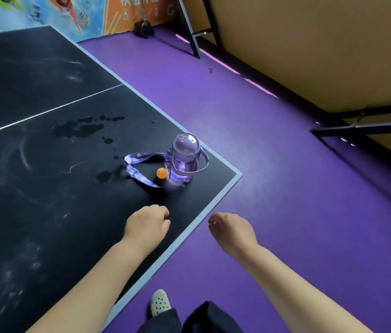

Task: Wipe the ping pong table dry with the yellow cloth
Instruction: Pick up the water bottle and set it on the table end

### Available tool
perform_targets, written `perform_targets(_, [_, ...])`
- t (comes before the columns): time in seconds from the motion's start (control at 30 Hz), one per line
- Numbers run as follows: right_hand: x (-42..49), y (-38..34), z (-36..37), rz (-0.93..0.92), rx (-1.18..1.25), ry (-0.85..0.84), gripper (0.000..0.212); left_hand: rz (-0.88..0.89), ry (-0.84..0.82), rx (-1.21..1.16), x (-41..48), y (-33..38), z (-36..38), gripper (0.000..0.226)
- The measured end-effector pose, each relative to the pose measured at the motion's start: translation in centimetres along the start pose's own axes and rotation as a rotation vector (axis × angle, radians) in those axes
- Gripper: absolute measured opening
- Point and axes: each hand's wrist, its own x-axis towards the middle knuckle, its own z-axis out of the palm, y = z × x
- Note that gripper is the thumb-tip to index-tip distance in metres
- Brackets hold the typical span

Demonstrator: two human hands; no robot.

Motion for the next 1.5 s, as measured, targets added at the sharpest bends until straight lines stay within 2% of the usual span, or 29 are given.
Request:
perform_targets(0.23, [7.0,-1.0,-2.1,-0.073,0.059,0.178,0.021,-0.072,-0.035,0.097,8.2,-1.8,0.9,0.062])
perform_targets(0.43, [13.1,-0.9,-3.0,-0.231,0.173,0.426,0.016,-0.189,-0.069,0.080,14.8,-2.2,2.5,0.065])
perform_targets(0.5, [15.6,-0.8,-3.4,-0.314,0.206,0.530,0.015,-0.247,-0.086,0.072,16.4,-2.3,2.9,0.075])
perform_targets(0.6, [19.9,-0.5,-3.6,-0.370,0.251,0.554,0.029,-0.288,-0.093,0.049,18.4,-2.4,3.6,0.084])
perform_targets(0.7, [23.2,-0.4,-4.2,-0.365,0.363,0.408,0.047,-0.310,-0.041,0.057,20.0,-2.3,4.1,0.064])
perform_targets(0.83, [25.8,0.4,-4.3,-0.391,0.502,0.140,0.078,-0.406,-0.083,0.100,21.0,-1.9,4.0,0.030])
perform_targets(0.9, [26.9,1.0,-4.2,-0.441,0.534,0.053,0.088,-0.486,-0.058,-0.012,21.1,-1.8,4.0,0.024])
perform_targets(1.03, [28.1,2.0,-4.3,-0.490,0.612,-0.138,0.098,-0.741,0.102,-0.467,20.6,-1.7,2.7,0.028])
perform_targets(1.17, [28.9,2.1,-3.8,-0.439,0.681,-0.261,0.110,-0.725,0.313,-0.850,20.5,-0.6,0.7,0.039])
perform_targets(1.3, [29.5,2.2,-3.3,-0.407,0.833,-0.425,0.109,-0.638,0.312,-0.890,20.8,1.1,-0.1,0.048])
perform_targets(1.5, [29.1,1.9,-4.3,-0.453,0.840,-0.383,0.088,-0.675,0.334,-0.915,20.4,2.5,-0.2,0.047])
